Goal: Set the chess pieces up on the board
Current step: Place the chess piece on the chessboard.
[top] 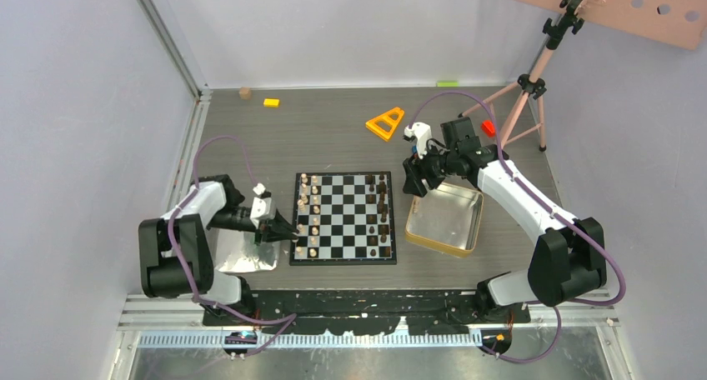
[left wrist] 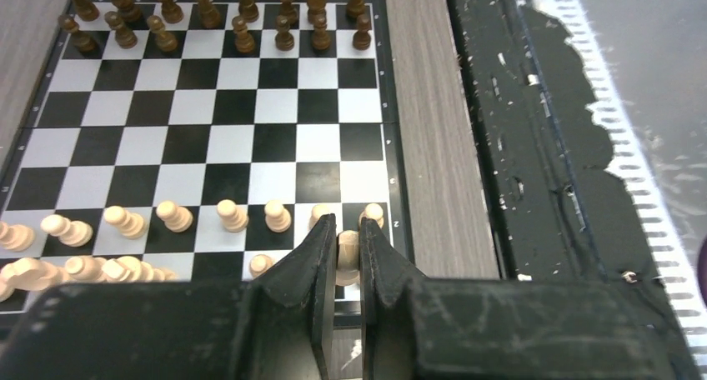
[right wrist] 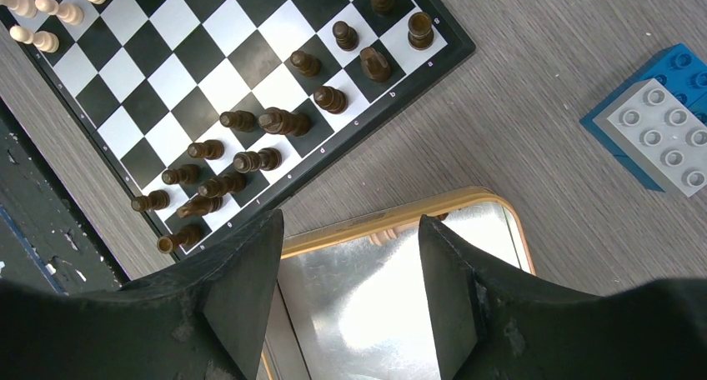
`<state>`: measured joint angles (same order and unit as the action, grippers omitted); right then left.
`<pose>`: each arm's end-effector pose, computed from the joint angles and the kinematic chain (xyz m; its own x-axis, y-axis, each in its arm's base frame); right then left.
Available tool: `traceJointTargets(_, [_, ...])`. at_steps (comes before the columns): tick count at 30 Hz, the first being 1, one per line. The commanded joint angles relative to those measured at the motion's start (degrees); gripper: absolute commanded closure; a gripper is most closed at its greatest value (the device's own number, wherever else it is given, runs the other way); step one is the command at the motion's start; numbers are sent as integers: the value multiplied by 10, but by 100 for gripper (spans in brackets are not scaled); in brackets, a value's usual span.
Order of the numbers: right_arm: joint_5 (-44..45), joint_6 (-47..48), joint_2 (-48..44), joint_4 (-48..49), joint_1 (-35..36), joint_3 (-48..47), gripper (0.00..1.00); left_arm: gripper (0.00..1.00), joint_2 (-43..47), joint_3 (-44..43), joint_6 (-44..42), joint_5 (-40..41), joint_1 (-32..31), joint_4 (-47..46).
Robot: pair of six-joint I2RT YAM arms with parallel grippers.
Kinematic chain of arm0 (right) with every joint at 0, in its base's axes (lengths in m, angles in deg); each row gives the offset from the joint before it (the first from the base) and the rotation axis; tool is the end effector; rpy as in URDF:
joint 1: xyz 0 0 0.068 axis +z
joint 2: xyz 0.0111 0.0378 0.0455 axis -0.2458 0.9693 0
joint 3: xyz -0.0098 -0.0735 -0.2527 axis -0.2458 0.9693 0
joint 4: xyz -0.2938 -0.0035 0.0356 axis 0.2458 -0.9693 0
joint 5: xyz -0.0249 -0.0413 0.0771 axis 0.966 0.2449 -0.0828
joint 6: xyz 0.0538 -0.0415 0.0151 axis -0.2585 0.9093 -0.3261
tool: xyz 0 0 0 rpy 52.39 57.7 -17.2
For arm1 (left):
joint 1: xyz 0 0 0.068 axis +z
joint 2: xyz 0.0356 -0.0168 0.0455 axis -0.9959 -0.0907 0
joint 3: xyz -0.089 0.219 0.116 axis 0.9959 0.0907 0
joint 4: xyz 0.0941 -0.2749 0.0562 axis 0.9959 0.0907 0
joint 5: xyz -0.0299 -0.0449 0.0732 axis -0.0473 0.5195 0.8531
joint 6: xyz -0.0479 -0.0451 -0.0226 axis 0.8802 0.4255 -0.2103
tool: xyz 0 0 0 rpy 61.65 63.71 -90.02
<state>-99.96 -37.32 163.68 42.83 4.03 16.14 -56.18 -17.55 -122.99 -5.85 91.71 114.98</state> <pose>0.3121 0.1319 0.2321 -0.4949 -0.4940 -0.7149 -0.7901 0.5983 0.1335 0.2025 -0.0296 0.1562 -0.0951 0.2640 -0.9598 0.9943 -0.0214 -0.1044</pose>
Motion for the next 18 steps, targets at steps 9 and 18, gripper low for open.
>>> traceJointTargets(9, [-2,1,3,16,-2,-13,34,100,115,68,192,5,-44,-252])
traceJointTargets(18, [0,2,-1,14,-1,-10,34,100,76,58,177,2,-47,-248])
